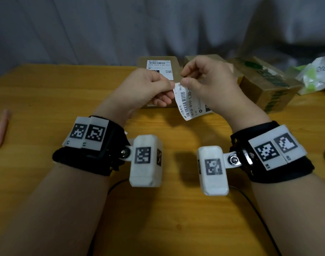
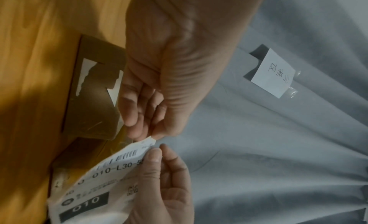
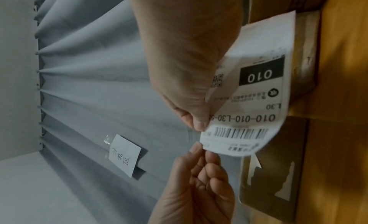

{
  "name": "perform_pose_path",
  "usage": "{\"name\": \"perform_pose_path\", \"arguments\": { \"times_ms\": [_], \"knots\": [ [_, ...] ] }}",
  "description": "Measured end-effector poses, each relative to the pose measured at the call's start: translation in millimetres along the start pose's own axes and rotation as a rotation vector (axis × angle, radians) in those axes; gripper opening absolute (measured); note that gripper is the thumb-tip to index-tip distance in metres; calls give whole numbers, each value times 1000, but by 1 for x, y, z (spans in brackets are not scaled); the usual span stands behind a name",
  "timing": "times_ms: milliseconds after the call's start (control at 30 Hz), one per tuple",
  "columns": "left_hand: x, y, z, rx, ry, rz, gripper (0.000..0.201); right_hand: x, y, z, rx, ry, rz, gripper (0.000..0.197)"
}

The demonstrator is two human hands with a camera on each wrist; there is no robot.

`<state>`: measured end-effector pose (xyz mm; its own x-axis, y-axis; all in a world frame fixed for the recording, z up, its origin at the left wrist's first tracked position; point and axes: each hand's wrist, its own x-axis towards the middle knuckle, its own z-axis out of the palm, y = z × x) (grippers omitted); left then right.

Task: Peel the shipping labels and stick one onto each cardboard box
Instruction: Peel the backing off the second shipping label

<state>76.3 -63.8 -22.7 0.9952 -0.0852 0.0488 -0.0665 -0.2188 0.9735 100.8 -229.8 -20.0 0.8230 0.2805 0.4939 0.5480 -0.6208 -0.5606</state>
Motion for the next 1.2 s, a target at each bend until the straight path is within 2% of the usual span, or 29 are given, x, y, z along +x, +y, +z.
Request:
{"name": "perform_pose_path", "arguments": {
  "times_ms": [100,200,333,400,500,633,833,1200],
  "knots": [
    [-1,1,1,-71,27,33,16,-2,0,-2,-122,105,-53,9],
    [-1,3,3,-200,106,94,19,-1,-2,0,-8,181,-97,14],
    [-3,1,7,-301,92,126,17,-4,-6,8,306,92,-63,9],
    [-3,-2,8,-312,75,114,16,-5,-3,12,376,47,-26,5],
    [0,-7,7,-336,60,93,15,-5,1,16,444,30,22,8],
    [1,-8,7,-314,38,96,16,-4,4,19,484,14,62,15],
    [4,-13,7,-262,64,143,17,-4,5,21,552,6,98,10],
    [4,-14,4,-196,-12,183,15,-5,8,13,593,-62,106,12]
  ]
}}
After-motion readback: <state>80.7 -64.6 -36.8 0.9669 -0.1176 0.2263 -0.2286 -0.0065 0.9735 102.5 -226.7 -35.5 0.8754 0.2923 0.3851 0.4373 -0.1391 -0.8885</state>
